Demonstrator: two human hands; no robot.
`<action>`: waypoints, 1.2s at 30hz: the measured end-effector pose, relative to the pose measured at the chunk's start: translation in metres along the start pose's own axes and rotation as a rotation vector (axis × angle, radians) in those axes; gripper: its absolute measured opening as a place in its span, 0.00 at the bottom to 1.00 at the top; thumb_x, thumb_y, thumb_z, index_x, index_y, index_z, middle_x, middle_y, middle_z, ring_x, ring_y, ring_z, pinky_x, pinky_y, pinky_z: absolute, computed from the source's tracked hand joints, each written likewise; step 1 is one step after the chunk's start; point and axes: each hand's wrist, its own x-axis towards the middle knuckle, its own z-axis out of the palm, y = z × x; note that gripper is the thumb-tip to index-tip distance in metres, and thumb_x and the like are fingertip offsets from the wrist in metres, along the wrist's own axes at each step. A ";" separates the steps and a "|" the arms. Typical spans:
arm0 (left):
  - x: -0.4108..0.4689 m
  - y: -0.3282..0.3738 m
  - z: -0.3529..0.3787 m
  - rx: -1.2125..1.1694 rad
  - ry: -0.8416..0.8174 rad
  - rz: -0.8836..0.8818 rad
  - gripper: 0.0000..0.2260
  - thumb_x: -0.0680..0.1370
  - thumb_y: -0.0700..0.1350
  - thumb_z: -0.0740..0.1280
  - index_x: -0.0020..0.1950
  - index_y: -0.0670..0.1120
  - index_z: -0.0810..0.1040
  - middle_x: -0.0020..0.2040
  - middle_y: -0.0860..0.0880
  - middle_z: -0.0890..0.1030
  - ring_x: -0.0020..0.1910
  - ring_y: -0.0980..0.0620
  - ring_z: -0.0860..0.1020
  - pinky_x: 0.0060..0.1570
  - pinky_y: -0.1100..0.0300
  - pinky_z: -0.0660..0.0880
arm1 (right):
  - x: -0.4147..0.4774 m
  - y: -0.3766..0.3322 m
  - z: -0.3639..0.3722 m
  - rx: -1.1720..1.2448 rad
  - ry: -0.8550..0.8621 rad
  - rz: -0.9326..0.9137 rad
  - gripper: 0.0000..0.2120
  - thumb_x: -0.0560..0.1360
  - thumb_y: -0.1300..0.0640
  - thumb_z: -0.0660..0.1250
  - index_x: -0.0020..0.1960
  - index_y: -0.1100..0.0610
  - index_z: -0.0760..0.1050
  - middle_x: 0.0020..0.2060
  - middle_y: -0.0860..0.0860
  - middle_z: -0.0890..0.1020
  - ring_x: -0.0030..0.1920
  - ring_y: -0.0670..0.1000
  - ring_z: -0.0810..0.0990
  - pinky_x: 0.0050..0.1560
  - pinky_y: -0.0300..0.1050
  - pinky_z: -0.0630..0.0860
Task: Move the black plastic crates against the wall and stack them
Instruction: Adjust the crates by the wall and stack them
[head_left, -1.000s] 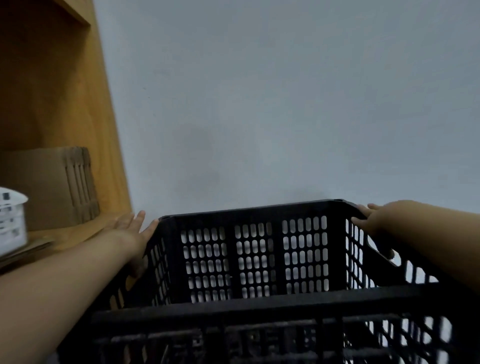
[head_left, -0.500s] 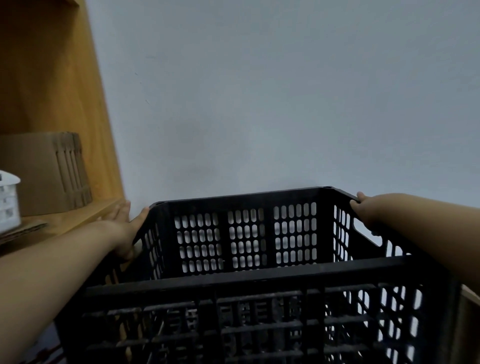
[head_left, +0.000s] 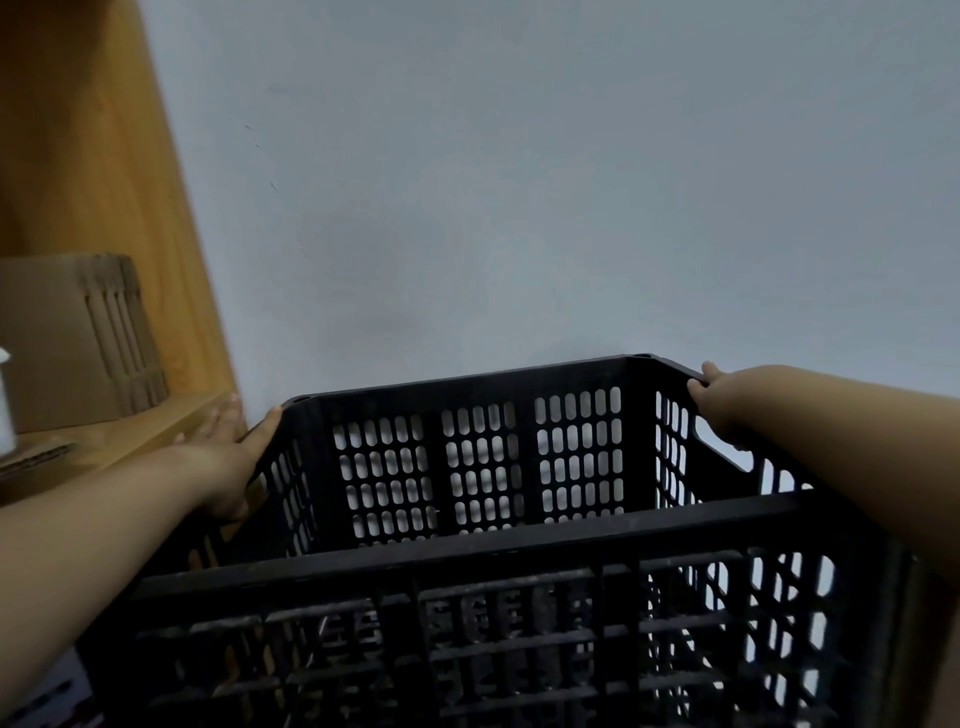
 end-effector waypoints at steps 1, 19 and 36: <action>0.000 0.001 0.001 -0.015 0.010 0.008 0.46 0.75 0.42 0.64 0.71 0.51 0.25 0.72 0.38 0.26 0.74 0.40 0.34 0.73 0.44 0.47 | -0.001 0.000 0.000 0.000 0.000 0.004 0.38 0.76 0.65 0.60 0.75 0.60 0.36 0.75 0.58 0.36 0.74 0.59 0.56 0.68 0.48 0.61; 0.005 -0.003 0.005 -0.063 0.021 0.036 0.46 0.74 0.42 0.64 0.71 0.53 0.26 0.74 0.39 0.29 0.74 0.39 0.34 0.73 0.48 0.48 | 0.011 0.012 0.013 0.088 0.101 -0.119 0.34 0.74 0.69 0.54 0.75 0.62 0.41 0.76 0.56 0.42 0.76 0.56 0.48 0.72 0.49 0.57; 0.007 0.000 0.003 -0.055 0.022 0.039 0.45 0.74 0.45 0.64 0.72 0.53 0.27 0.75 0.41 0.31 0.74 0.40 0.34 0.73 0.48 0.45 | 0.025 0.017 0.018 0.090 0.097 -0.143 0.34 0.75 0.70 0.49 0.75 0.59 0.37 0.76 0.54 0.37 0.76 0.54 0.41 0.74 0.48 0.48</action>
